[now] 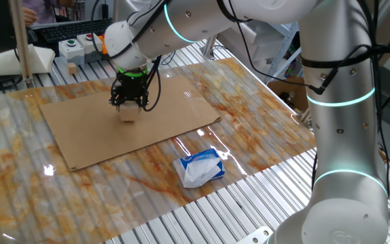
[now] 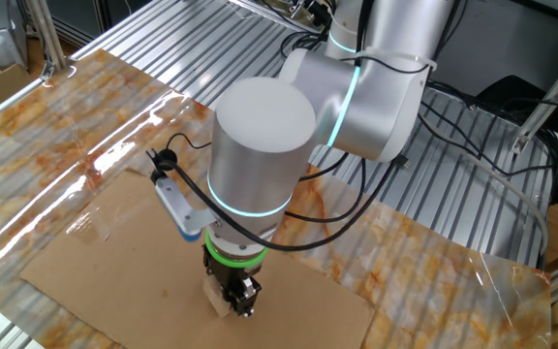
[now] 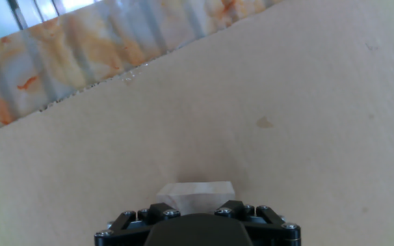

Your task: Hold a small block with the gripper and sweep it from left to right on the table

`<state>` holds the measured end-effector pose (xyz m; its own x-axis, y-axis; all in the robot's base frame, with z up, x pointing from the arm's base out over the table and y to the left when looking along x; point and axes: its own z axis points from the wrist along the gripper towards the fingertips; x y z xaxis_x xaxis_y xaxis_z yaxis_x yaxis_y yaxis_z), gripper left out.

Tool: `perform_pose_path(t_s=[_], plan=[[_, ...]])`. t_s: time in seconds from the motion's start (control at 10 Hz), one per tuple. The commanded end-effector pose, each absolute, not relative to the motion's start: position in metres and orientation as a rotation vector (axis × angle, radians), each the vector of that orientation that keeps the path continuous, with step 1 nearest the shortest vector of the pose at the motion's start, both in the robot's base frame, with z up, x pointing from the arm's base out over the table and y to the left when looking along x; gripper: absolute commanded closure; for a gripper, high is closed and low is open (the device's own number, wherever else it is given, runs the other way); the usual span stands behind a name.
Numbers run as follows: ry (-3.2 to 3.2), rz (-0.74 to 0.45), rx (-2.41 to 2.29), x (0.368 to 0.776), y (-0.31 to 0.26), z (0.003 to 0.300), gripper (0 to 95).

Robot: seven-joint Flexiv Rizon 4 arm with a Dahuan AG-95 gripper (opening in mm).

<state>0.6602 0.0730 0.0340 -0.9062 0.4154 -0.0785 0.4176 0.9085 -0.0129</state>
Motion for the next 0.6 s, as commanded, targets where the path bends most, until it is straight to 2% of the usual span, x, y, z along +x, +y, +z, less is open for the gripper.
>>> perform_pose_path(t_s=[0.1, 0.6], plan=[[2.997, -0.041, 0.665, 0.6597, 0.0742, 0.0359, 19.0], [2.976, -0.034, 0.749, 0.6576, 0.0787, 0.0401, 19.0]])
